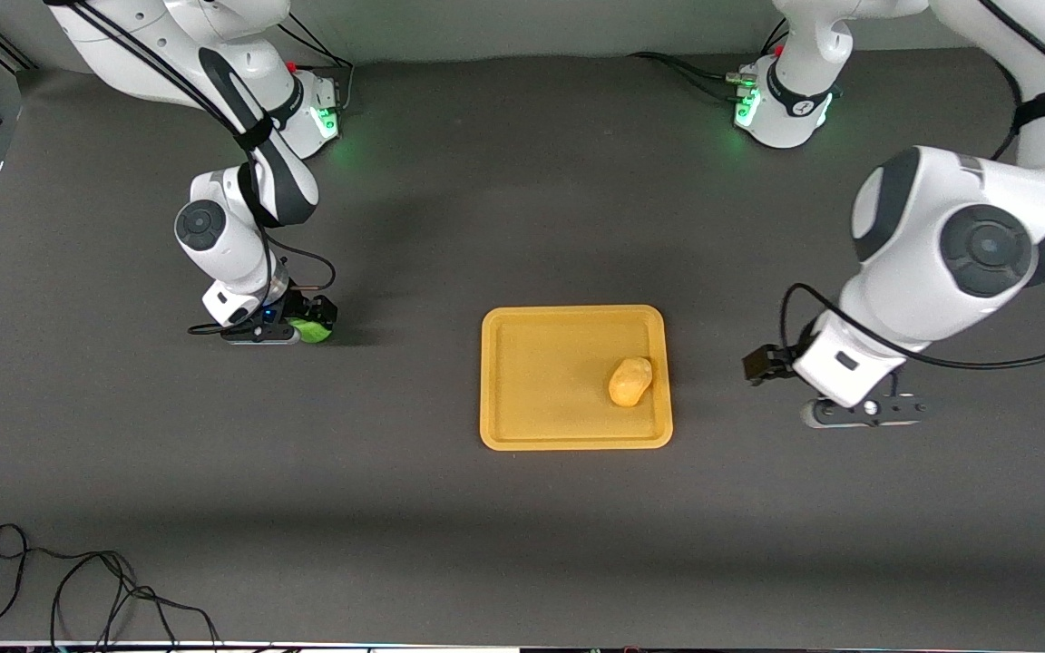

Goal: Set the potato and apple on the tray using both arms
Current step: 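Release the potato on the tray while the right gripper grasps the apple, then lift the green apple with the right gripper toward the tray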

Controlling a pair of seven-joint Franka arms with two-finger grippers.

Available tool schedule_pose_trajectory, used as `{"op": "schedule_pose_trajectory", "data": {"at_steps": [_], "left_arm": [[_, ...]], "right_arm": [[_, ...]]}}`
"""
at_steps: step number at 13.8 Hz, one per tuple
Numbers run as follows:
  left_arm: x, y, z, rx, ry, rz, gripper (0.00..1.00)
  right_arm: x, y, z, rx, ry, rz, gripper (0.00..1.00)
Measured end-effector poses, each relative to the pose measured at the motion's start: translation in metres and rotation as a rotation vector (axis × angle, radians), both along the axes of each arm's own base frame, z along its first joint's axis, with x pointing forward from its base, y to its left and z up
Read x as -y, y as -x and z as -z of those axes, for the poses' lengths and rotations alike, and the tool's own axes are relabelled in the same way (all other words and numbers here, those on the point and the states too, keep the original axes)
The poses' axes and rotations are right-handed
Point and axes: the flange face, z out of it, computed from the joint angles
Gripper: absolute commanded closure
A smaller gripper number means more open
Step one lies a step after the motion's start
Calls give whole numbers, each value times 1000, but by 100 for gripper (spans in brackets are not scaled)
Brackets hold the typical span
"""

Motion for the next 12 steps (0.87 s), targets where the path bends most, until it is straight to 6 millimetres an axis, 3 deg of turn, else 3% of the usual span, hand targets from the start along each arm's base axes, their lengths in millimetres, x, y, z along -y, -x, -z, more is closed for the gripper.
{"op": "schedule_pose_trajectory", "data": {"at_steps": [4,6,8,12], "left_arm": [[-101,10,-43,-21,-26,29,0],[-133,18,-65,1,-33,56,0],[-149,23,-74,14,-37,82,0],[-146,23,-73,13,-36,111,0]], "right_arm": [[-1,-4,-2,13,-2,0,52],[-3,-15,-19,30,-7,0,52],[-8,-37,-60,18,-9,0,52],[-29,-99,-186,-41,-4,-8,52]]}}
